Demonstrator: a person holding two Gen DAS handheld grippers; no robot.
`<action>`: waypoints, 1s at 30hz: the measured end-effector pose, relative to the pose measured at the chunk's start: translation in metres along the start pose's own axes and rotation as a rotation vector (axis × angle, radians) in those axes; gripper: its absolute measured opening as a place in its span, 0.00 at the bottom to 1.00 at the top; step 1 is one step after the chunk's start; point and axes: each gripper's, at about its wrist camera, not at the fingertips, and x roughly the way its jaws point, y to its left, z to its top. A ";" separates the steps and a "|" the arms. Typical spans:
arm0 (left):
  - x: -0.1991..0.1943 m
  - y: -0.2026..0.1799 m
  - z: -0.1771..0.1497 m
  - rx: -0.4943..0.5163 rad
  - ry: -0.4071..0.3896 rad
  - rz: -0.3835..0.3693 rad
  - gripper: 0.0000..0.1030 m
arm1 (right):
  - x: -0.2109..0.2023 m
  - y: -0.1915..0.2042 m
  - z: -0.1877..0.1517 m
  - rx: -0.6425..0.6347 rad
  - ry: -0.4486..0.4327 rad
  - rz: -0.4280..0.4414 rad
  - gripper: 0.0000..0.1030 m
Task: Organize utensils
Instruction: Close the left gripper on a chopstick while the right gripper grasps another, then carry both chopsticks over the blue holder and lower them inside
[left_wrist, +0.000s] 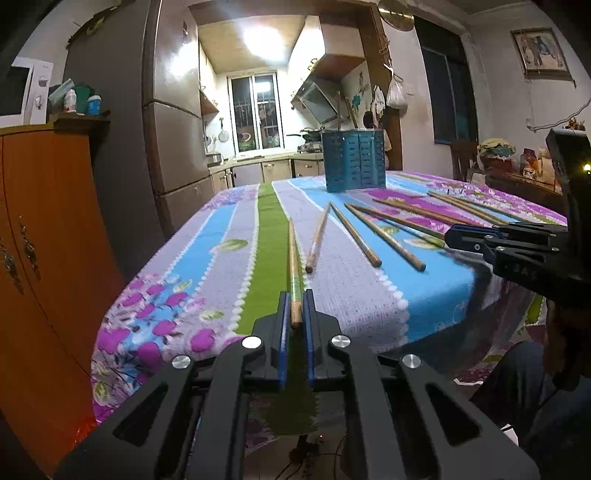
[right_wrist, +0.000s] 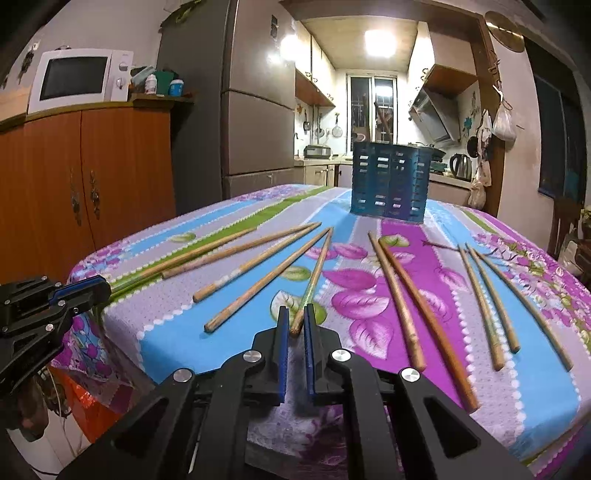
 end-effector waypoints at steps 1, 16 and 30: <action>-0.002 0.001 0.003 0.001 -0.008 0.002 0.05 | -0.004 -0.001 0.004 0.000 -0.012 -0.002 0.08; -0.019 0.026 0.108 0.017 -0.219 0.005 0.05 | -0.062 -0.030 0.099 -0.088 -0.228 -0.006 0.07; 0.037 0.036 0.216 -0.011 -0.204 -0.109 0.05 | -0.016 -0.067 0.191 -0.076 -0.186 0.111 0.07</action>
